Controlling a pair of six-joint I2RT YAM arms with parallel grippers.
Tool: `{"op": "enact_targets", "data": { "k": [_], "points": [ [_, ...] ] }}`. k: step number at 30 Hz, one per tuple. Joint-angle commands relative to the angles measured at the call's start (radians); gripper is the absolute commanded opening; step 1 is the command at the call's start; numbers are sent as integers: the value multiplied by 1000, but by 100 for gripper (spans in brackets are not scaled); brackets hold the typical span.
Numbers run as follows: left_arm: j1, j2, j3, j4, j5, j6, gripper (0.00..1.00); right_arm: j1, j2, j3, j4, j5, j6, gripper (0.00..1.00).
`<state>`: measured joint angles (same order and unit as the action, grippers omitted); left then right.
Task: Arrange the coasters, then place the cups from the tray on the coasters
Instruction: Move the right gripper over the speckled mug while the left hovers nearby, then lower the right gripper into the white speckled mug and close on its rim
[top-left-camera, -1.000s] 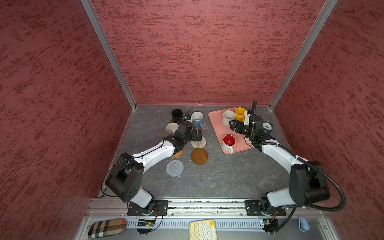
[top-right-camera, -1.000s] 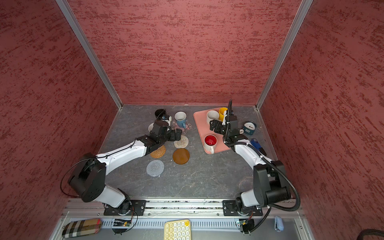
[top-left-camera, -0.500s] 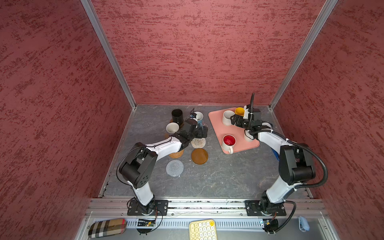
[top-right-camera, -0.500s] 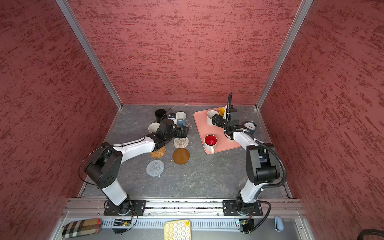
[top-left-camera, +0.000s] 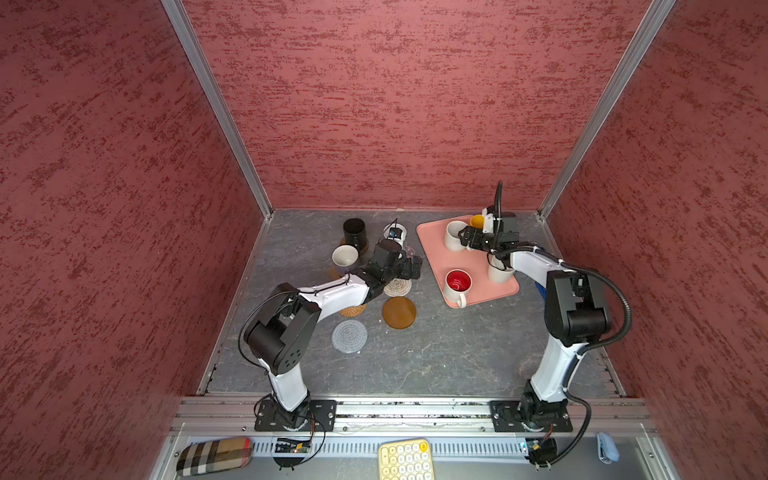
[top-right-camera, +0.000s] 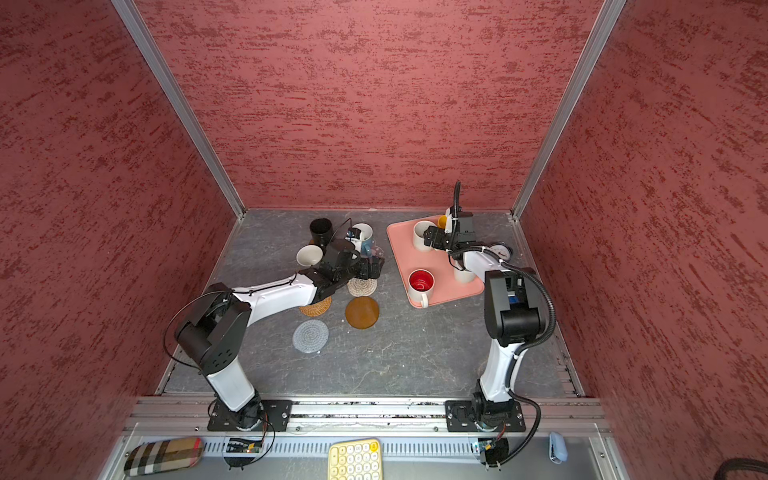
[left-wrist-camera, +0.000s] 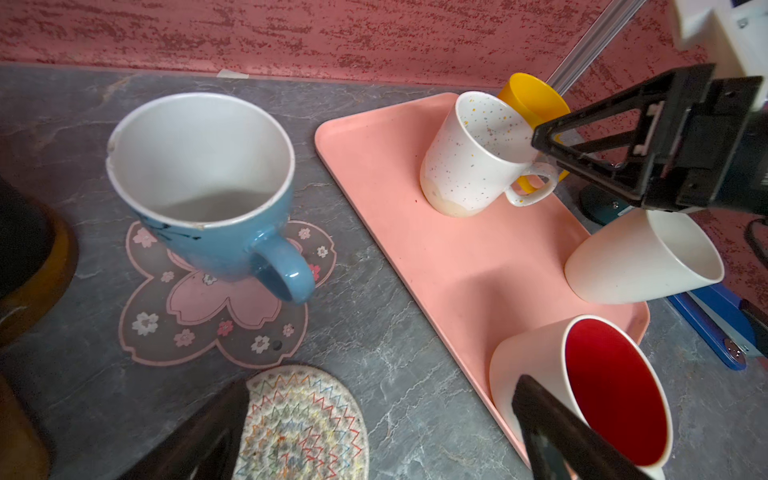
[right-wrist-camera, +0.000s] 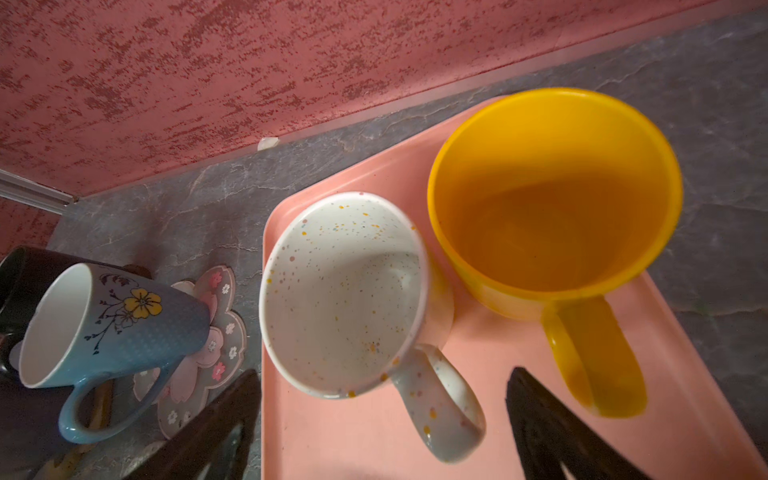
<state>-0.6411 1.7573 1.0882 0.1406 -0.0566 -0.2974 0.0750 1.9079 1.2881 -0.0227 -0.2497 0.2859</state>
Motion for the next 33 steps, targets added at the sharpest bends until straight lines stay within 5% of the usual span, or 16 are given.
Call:
{"op": "enact_targets", "data": {
  "k": [1, 33],
  "points": [
    [-11, 18, 27, 0, -23, 33, 100, -6, 20, 33, -28, -28, -38, 93],
    [-14, -7, -2, 10, -45, 34, 100, 32, 29, 69, -106, -100, -54, 81]
  ]
}}
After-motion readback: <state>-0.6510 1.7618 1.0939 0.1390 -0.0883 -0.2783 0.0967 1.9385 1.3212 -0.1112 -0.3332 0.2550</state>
